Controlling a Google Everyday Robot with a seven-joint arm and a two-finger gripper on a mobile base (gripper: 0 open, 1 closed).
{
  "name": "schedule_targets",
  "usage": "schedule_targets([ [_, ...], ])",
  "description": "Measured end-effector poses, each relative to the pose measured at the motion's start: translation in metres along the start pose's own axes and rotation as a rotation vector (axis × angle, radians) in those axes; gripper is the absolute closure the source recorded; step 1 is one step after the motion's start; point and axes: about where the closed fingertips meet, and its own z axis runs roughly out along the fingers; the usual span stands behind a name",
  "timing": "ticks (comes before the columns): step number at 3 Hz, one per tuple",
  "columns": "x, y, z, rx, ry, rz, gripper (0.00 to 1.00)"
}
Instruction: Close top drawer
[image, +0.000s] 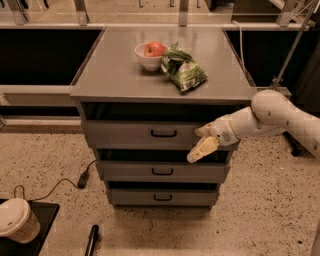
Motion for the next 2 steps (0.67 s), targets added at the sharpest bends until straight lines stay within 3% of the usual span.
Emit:
schedule_targets([
  [2, -0.0006, -0.0026, -0.0006, 0.028, -0.025, 0.025, 0.00],
])
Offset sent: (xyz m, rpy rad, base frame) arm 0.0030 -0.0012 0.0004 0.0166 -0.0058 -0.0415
